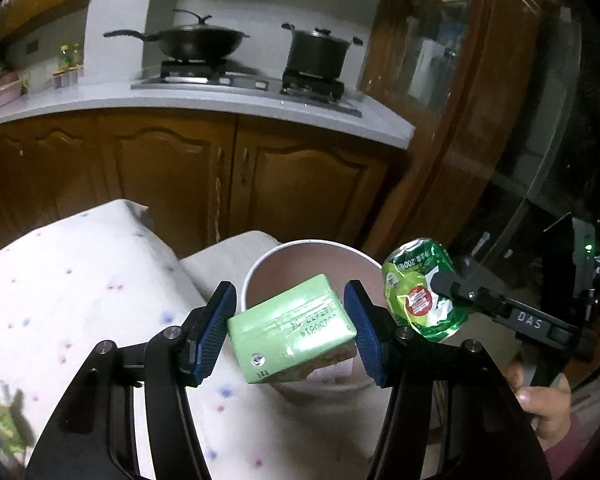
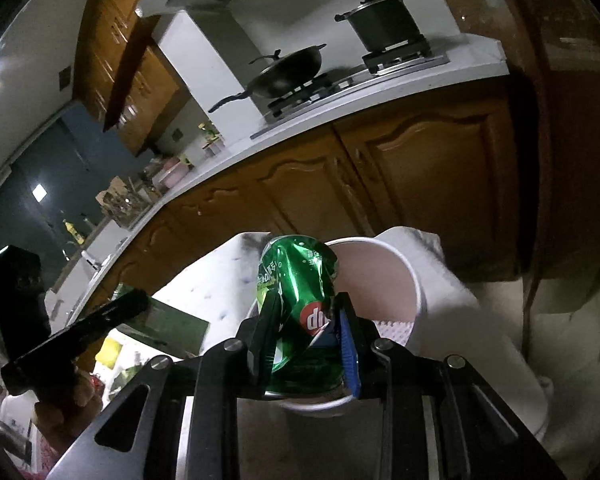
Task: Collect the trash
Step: 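Carry the carton and soda can over the bin and open both grippers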
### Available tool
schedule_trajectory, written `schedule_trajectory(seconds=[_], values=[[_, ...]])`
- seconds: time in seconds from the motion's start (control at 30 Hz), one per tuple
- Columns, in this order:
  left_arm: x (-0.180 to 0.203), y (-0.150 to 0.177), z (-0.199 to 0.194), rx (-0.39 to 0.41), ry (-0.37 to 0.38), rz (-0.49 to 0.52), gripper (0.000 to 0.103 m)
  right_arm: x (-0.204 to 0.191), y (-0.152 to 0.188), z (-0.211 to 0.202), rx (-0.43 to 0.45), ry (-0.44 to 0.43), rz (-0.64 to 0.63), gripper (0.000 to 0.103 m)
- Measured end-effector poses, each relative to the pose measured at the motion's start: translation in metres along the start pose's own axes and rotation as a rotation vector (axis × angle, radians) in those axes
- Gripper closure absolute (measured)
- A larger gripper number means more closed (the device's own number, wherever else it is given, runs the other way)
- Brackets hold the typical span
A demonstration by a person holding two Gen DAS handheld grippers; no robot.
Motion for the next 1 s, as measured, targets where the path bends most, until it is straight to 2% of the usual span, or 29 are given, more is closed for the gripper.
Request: schedule_trajectory(seconds=[0.3, 0.57, 0.67, 0.7, 0.73, 0.77, 0.9, 1.0], values=[[0.009, 0.004, 0.047, -0.058, 0.0, 0.004, 0.047, 0.016, 0.0, 0.027, -0.033, 0.031, -0.003, 0.075], [0.008, 0.01, 0.061, -0.086, -0.004, -0.005, 0.046, 0.024, 0.002, 0.038, -0.06, 0.041, 0.008, 0.074], [0.004, 0.011, 0.066, -0.108, -0.007, -0.024, 0.045, 0.028, 0.0, 0.041, -0.069, 0.043, 0.033, 0.07], [0.003, 0.012, 0.067, -0.113, -0.004, -0.033, 0.041, 0.03, 0.0, 0.04, -0.069, 0.044, 0.041, 0.063], [0.001, 0.012, 0.066, -0.113, -0.006, -0.039, 0.035, 0.031, -0.001, 0.04, -0.066, 0.045, 0.046, 0.06], [0.0, 0.013, 0.065, -0.11, -0.008, -0.044, 0.034, 0.031, -0.001, 0.039, -0.061, 0.045, 0.049, 0.06], [-0.006, 0.014, 0.058, -0.106, -0.009, -0.059, 0.033, 0.031, -0.002, 0.034, -0.049, 0.041, 0.065, 0.058], [-0.011, 0.017, 0.05, -0.1, -0.017, -0.067, 0.033, 0.03, -0.001, 0.031, -0.042, 0.038, 0.072, 0.051]])
Point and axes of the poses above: each gripper's, at about its wrist camera, not at the fingertips, and z roughly the way its jaws point, x to its right, y to its underside, the point moved 6 cm from there along z, roughly the way its jaws point, and after that the axes turned 4 degrees about x, right-handed, at the moved point
